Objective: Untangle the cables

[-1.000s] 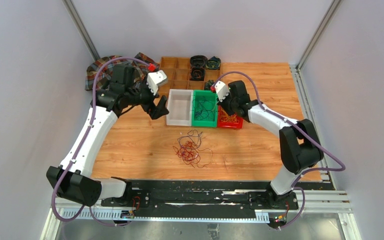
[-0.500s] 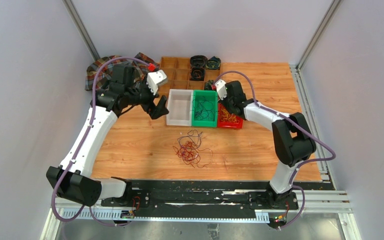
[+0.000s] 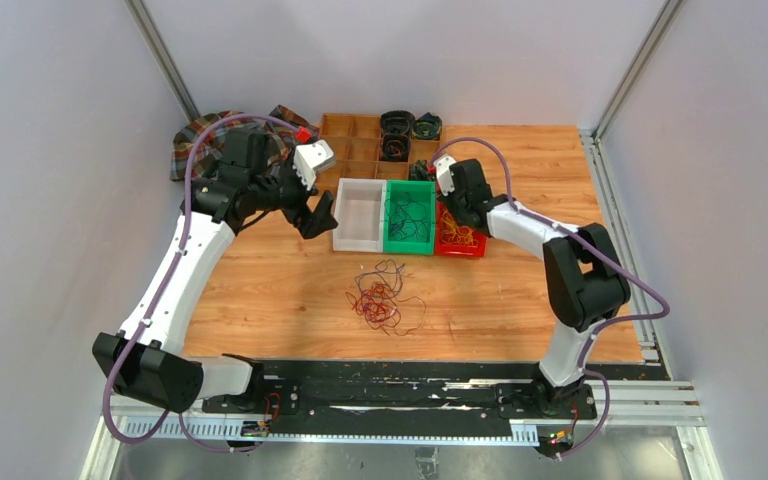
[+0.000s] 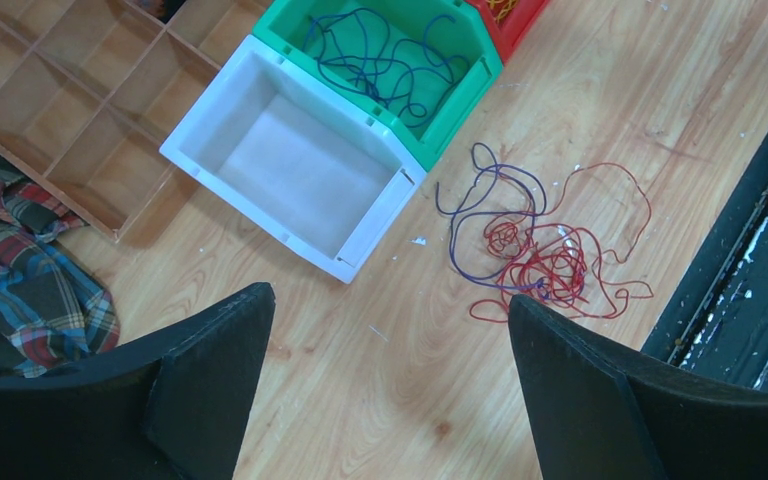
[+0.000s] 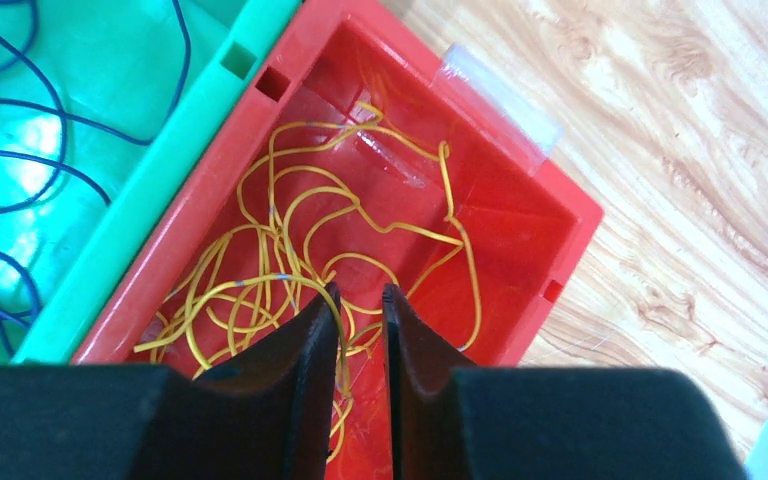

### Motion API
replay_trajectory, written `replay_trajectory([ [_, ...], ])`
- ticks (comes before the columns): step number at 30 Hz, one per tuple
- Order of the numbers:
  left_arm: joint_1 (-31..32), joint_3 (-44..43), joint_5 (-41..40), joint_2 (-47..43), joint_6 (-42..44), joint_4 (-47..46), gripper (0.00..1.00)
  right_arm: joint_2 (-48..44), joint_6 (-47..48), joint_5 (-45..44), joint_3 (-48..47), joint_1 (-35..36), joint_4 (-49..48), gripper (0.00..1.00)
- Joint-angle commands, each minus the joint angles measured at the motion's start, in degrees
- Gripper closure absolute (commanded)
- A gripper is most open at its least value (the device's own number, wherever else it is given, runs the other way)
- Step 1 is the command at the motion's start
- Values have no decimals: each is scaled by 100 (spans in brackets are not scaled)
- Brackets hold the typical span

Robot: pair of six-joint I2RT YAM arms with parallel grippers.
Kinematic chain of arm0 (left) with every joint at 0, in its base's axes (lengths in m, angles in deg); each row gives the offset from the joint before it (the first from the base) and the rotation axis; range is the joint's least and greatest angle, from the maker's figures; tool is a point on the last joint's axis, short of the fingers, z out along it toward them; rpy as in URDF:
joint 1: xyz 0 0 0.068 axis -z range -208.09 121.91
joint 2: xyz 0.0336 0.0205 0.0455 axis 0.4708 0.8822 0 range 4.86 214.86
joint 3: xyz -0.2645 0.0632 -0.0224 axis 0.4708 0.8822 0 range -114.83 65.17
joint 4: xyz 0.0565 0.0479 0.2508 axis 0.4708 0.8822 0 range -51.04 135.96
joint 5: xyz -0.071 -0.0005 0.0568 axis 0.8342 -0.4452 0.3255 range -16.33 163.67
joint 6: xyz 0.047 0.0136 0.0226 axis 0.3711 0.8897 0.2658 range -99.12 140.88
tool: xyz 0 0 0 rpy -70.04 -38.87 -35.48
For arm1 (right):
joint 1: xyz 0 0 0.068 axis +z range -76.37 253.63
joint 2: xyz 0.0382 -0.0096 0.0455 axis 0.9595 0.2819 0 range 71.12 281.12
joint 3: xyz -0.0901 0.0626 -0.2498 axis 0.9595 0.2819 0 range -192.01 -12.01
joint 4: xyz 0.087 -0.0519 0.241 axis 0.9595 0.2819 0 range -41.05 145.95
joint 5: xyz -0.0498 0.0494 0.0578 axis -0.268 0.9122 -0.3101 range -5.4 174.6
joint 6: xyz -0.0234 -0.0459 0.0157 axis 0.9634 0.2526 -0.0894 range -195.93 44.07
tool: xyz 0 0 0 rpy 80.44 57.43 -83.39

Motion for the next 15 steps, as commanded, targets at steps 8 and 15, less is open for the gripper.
replay_trajectory([
  [8,-53,-126,-70,-172,99,66,3,-862,-496,-256,-439,-43,322,58],
  [15,-49,-88,-110,-241,90,70,2,-1061,-636,-625,-415,-40,391,44],
])
